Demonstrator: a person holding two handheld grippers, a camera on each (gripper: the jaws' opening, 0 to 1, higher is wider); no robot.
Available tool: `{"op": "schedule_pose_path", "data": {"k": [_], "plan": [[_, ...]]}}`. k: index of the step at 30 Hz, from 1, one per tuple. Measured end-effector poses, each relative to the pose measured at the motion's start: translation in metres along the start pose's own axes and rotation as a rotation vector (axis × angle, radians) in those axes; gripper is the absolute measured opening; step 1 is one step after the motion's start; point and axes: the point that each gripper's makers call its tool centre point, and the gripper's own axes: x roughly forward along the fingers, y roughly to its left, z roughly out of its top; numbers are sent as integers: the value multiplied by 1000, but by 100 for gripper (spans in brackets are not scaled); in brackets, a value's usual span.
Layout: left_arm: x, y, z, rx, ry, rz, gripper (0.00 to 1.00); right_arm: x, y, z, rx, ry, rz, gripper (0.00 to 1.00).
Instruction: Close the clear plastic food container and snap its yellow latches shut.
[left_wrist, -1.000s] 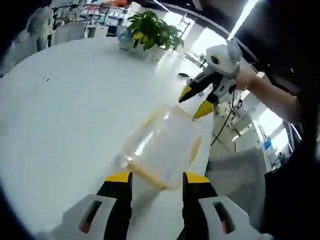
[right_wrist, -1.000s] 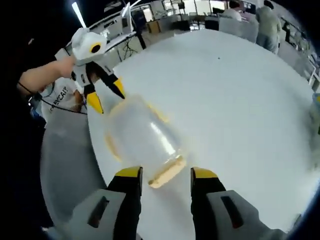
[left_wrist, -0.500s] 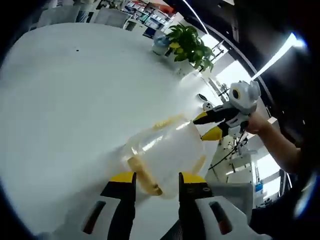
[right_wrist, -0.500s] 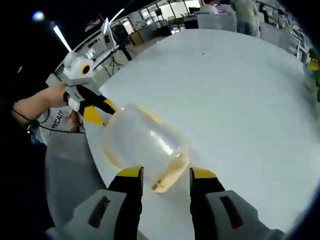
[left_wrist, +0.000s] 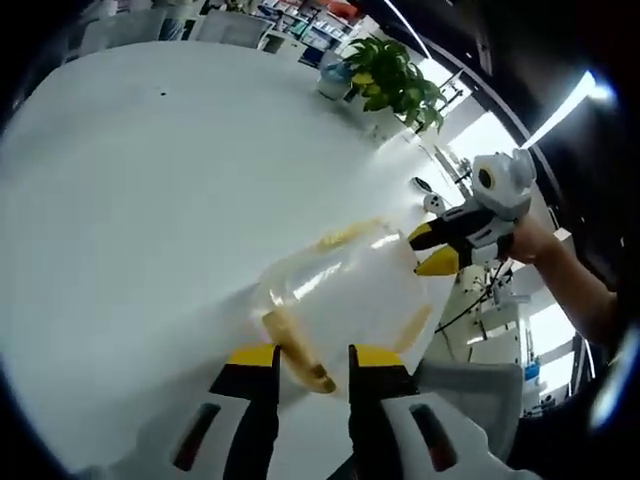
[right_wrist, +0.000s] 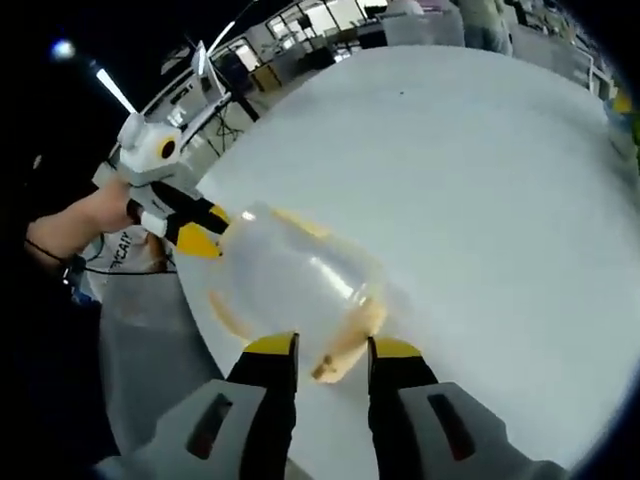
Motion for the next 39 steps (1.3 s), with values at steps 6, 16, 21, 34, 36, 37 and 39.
{"op": "schedule_pose_path", "data": {"k": [6,16,21,34,36,37,39], "plan": [[0,0,0,5,6,14,20,2,1,0,-18,-4,-1,23],[6,-3,5,18,15,24,18,5,4,4,1,-9,7,20],[5,-4,2,4,10,26,19,4,3,1,26,12,15,20],[4,-2,0,2,-34,2,21,3,6,-6,89,31,34,21],[4,-3,0,11,-36,1,22,2,7,-7,96,17,33,22],[3,-4,0,26,-39,7,22,2,7,-7,98,10,30,22],[3,-4,1,60,-38,26,22,2,7,-7,69,-6,21,22]]}}
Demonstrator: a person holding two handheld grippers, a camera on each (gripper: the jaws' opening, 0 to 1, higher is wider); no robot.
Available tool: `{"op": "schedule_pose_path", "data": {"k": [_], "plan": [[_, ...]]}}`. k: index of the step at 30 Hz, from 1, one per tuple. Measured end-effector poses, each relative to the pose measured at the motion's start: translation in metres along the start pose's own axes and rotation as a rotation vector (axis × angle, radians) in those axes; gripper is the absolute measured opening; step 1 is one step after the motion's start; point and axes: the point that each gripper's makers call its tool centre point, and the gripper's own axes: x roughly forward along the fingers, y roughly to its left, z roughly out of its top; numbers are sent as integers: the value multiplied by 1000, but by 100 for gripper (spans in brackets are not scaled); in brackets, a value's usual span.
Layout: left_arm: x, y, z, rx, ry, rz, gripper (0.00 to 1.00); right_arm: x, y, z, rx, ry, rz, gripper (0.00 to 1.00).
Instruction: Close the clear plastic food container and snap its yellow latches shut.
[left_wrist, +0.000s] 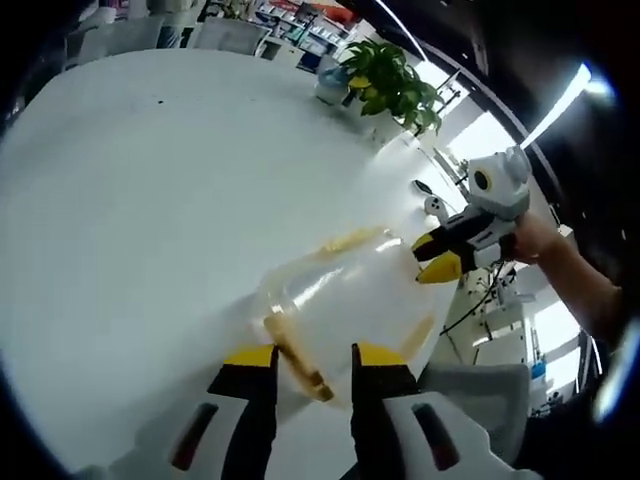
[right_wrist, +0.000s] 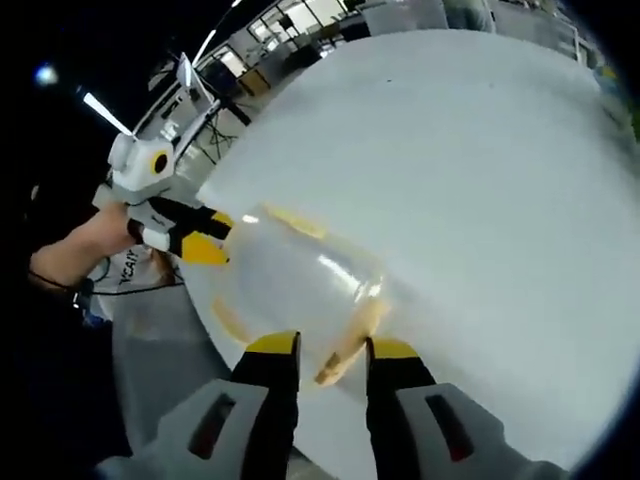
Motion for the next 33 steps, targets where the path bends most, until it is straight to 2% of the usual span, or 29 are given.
{"op": "schedule_pose_path", "data": {"k": [6,9,12,14,16,17,20,21,22,24,25,27,29,33], "plan": [[-1,2,5,101,-1,39,25,-1,0,4,-60,-12,-44,24],[-4,7,10,178,-18,105,31,-1,-1,5,-100,4,-68,24],[-5,7,11,220,-20,132,35,-2,-1,9,-228,15,-126,26],[-6,9,13,243,-20,149,39,-2,0,9,-250,17,-142,26],[-8,13,19,334,-32,200,44,-2,1,9,-248,18,-144,26],[-9,12,21,366,-34,202,45,-3,0,9,-247,19,-145,26],[-7,1,21,452,-19,190,40,-3,-1,9,-269,22,-144,26],[-7,-1,21,463,-15,187,39,-4,0,9,-306,31,-146,26],[-5,-6,20,509,4,166,39,-5,0,9,-330,34,-150,26],[-3,-18,24,575,-11,127,39,-6,-1,11,-332,27,-161,27],[-3,-29,30,587,-42,92,40,-7,0,12,-330,25,-161,27],[-2,-40,34,633,-44,56,40,-9,3,15,-330,11,-148,27],[-2,-44,38,689,-47,53,39,-8,7,17,-350,3,-131,27],[0,-49,44,728,-54,30,37,-6,14,23,-409,-12,-94,28]]}}
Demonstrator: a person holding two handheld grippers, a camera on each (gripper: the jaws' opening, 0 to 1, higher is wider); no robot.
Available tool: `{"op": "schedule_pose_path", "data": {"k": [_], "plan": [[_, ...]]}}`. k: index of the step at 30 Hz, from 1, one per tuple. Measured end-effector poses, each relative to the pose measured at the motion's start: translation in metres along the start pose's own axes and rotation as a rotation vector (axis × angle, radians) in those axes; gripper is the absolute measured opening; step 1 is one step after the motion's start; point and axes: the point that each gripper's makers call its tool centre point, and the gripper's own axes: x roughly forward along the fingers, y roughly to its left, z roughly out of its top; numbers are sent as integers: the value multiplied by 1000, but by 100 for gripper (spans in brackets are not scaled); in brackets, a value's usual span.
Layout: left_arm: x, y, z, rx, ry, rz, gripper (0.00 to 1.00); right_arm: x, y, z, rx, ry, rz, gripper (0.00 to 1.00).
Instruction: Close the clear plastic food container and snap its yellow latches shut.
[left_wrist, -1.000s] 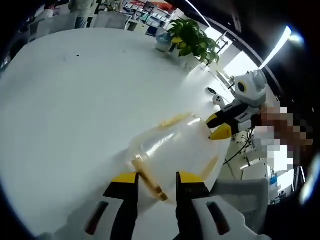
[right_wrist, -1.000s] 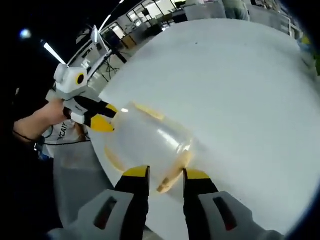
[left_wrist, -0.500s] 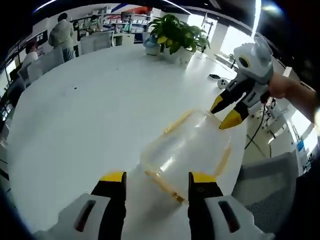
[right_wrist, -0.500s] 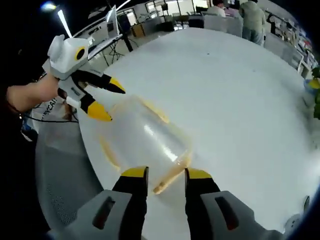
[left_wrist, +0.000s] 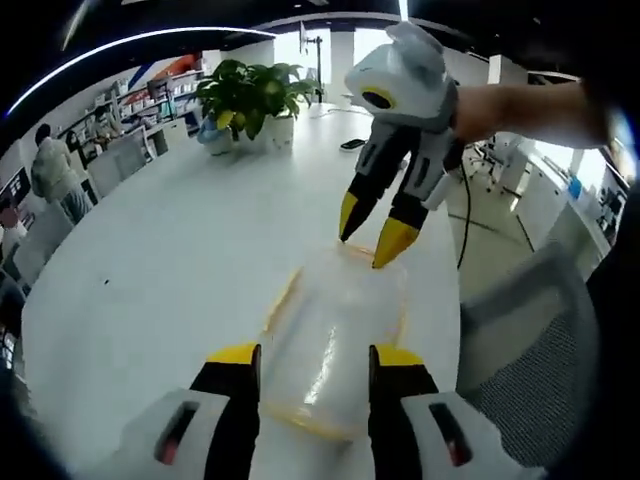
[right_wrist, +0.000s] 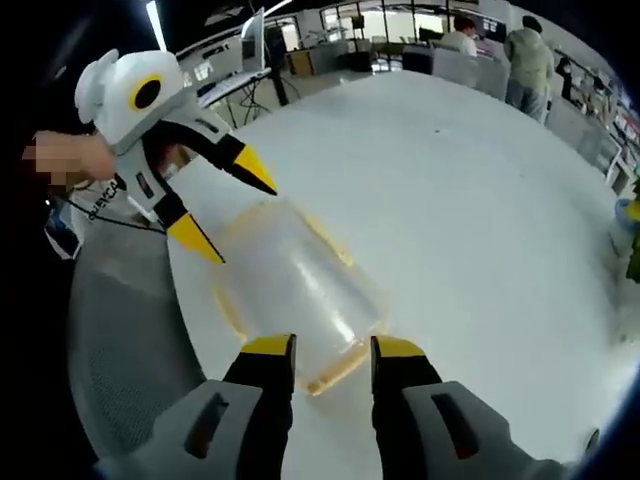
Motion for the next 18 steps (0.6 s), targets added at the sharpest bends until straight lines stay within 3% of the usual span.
{"op": "schedule_pose_path", "data": {"k": [4,11,18], "plan": [[6,-4,0,54,18,-34,33,3,5,5,-49,-9,18,28],[10,-10,1,77,28,-46,31,16,18,11,-118,3,54,27],[14,-16,1,91,33,-60,29,27,30,30,-164,-23,71,26]]}}
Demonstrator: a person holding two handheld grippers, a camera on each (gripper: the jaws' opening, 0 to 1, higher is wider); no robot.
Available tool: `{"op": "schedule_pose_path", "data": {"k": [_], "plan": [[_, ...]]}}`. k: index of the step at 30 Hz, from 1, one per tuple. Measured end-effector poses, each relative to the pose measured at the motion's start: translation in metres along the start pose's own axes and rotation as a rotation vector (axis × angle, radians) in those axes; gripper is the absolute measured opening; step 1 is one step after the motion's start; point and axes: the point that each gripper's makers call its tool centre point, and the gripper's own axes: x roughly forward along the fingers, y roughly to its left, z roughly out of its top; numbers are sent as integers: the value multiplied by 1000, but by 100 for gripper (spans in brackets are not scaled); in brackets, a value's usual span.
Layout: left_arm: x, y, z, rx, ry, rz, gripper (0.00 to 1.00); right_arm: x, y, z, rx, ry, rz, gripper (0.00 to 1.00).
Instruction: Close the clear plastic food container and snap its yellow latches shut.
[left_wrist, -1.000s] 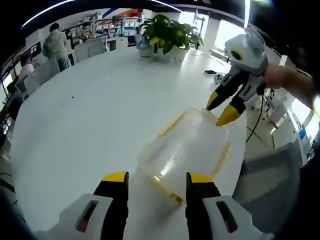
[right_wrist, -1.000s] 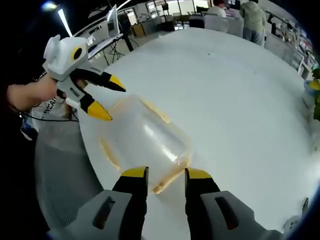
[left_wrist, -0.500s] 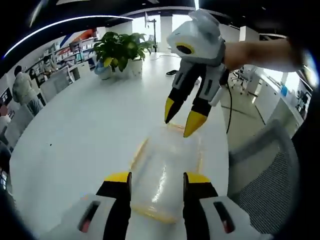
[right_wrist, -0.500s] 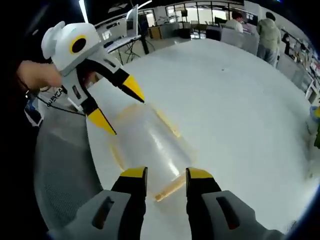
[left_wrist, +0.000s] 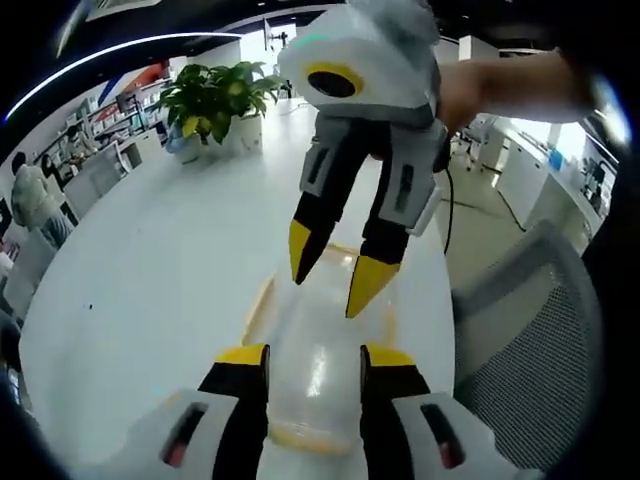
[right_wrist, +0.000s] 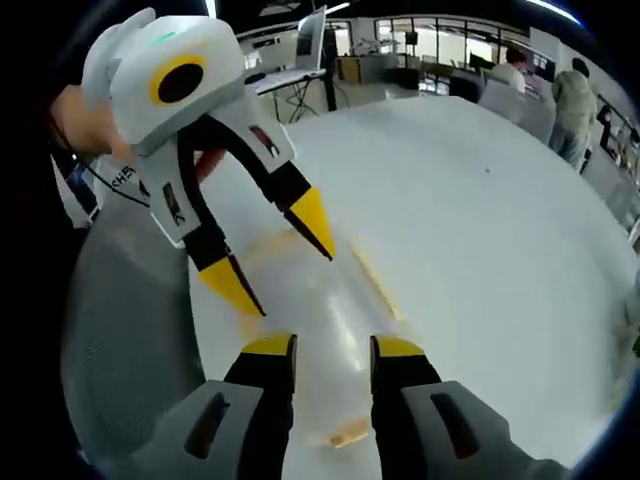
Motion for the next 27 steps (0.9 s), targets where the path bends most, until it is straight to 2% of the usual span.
{"op": "schedule_pose_path", "data": {"k": [5,13,17,24,27], "plan": [[2,-6,-2,15,11,-10,28,2,-2,13,15,-28,17,25],[0,-15,0,16,9,-29,29,4,-9,18,-4,-14,17,26],[2,-17,0,31,15,-15,30,6,-12,19,13,10,26,24],[6,-29,1,43,18,-37,31,9,-18,21,-4,58,50,28],[9,-31,-5,82,52,-38,34,14,-20,22,-5,81,71,29]]}}
